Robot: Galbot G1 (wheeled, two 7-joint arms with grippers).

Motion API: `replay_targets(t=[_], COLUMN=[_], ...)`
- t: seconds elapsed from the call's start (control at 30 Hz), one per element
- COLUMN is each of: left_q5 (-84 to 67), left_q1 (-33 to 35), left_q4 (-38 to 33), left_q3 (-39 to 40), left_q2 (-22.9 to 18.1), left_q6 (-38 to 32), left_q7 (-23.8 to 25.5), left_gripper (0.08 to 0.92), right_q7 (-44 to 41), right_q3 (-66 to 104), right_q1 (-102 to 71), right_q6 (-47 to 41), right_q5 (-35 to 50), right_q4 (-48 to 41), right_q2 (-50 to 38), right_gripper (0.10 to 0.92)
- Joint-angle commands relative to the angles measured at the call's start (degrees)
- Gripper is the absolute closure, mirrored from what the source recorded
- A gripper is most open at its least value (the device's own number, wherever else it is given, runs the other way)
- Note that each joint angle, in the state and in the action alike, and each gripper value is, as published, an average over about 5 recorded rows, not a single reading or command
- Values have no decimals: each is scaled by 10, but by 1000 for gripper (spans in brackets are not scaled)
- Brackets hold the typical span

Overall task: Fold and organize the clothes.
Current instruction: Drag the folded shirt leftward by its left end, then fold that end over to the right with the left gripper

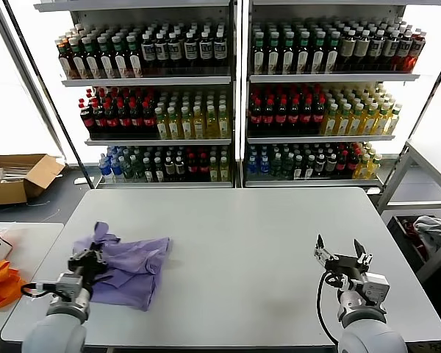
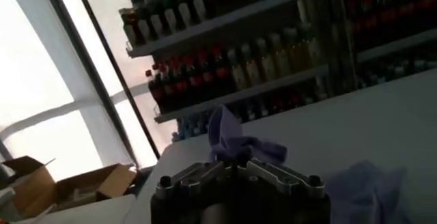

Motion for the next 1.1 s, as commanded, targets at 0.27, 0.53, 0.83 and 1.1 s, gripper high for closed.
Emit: replay_targets(t=[0.27, 0.53, 0.83, 1.1], left_q5=[5, 19, 24, -63], left_q1=[-18, -17, -26, -30], left_q4=[-1, 28, 73, 69], left_q3=[99, 109, 119, 127], left_q2=[-38, -47, -60, -68], left_q6=[23, 18, -2, -19], left_q7=[4, 14, 16, 9], left_gripper=[907, 907, 900, 718], right_q7=[-2, -3, -5, -6], right_q3=[2, -3, -8, -8], right_q1=[-31, -35, -37, -35], right_q6=[6, 9, 11, 13], right_q5=[-12, -17, -20, -20], right_q4=[7, 4, 4, -1], right_q2=[8, 12, 15, 14], right_gripper=[203, 203, 203, 203])
